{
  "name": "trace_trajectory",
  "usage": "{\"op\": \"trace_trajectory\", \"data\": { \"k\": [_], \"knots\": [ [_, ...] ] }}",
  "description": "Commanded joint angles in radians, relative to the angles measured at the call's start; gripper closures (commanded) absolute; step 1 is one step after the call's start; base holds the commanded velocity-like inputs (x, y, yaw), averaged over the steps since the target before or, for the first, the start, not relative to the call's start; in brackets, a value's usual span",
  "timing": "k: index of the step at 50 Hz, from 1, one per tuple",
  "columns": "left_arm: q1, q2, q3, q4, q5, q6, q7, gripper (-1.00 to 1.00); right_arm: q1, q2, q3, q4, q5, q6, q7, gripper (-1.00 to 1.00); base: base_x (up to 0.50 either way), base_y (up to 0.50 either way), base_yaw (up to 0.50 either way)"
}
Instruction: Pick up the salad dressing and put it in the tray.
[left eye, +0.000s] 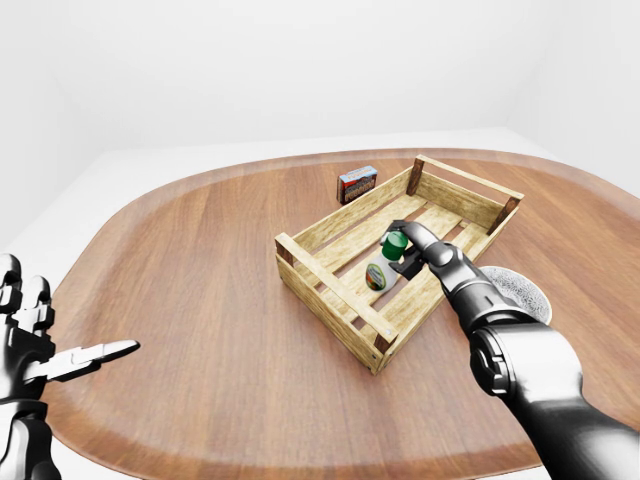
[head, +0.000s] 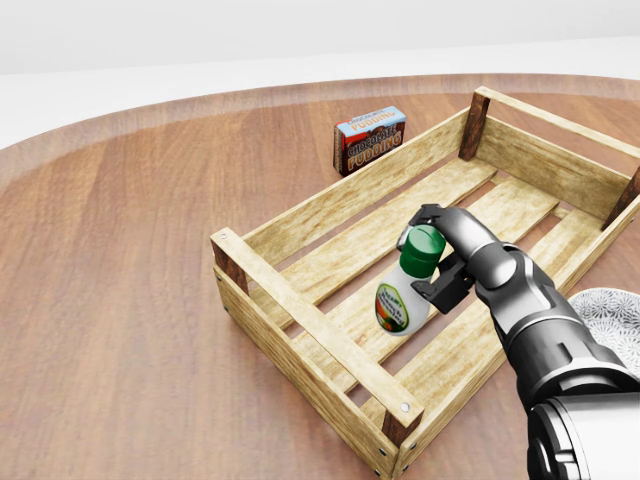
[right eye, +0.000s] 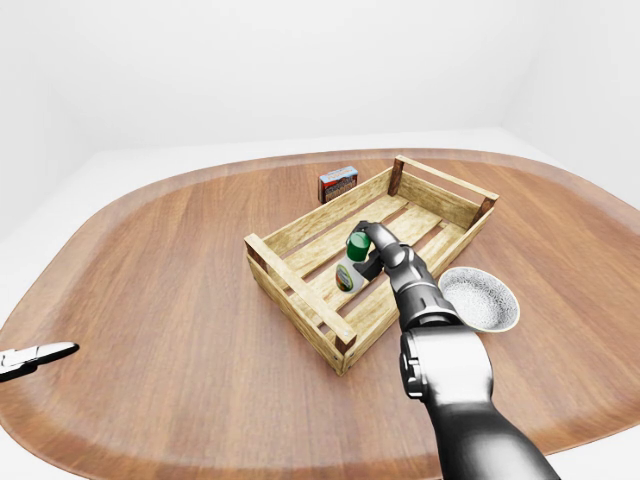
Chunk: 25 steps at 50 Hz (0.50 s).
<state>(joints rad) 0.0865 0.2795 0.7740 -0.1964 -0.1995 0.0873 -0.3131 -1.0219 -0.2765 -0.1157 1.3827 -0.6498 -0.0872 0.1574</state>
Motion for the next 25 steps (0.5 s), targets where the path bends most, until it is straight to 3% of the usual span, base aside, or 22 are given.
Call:
{"op": "trace_trajectory", "data": {
  "k": [1,25],
  "knots": [
    [0.001,-0.003,-0.004,0.001,0.001,0.000,0.001,-1.00,-0.006,-0.003,-0.025,-0.008,-0.011,0.000,-0.025,1.00,0.00,0.00,0.00],
    [0.004,-0.015,-0.016,-0.022,0.007,0.000,0.002,-1.00,-0.003,-0.012,-0.028,-0.008,-0.017,0.000,-0.028,1.00,0.00,0.00,0.00]
  ]
}}
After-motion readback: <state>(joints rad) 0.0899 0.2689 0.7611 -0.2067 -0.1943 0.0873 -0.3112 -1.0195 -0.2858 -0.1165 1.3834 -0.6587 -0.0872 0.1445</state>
